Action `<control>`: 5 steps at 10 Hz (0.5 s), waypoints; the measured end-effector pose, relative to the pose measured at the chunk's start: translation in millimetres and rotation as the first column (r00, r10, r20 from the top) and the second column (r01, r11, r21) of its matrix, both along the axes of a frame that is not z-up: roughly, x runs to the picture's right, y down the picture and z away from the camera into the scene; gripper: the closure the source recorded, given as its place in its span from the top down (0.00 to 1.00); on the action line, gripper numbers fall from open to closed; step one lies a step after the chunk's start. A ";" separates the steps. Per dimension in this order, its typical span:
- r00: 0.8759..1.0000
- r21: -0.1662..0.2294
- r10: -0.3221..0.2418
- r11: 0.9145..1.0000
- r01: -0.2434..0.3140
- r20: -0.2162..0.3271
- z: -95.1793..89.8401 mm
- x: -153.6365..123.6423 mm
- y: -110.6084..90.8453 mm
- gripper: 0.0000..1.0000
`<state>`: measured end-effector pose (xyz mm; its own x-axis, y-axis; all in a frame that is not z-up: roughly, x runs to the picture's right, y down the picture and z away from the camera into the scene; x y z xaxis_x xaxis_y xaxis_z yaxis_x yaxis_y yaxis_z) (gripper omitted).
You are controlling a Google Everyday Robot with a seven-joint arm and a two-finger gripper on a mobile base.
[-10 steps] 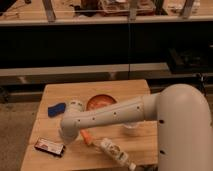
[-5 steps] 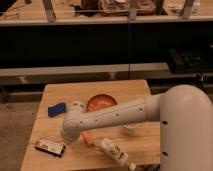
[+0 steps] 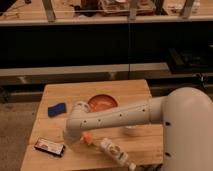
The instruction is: Push the eraser across the table
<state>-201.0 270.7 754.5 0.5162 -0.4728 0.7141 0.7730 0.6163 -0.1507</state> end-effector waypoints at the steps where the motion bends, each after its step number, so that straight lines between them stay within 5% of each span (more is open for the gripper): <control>1: 1.000 -0.004 0.000 1.000 0.001 0.008 -1.1 -1.5 1.7 0.00; 5: 0.999 -0.028 0.008 1.000 -0.007 0.040 -5.9 -2.2 13.2 0.00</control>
<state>-203.1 283.9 748.6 0.4906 -0.4486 0.7471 0.7740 0.6182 -0.1371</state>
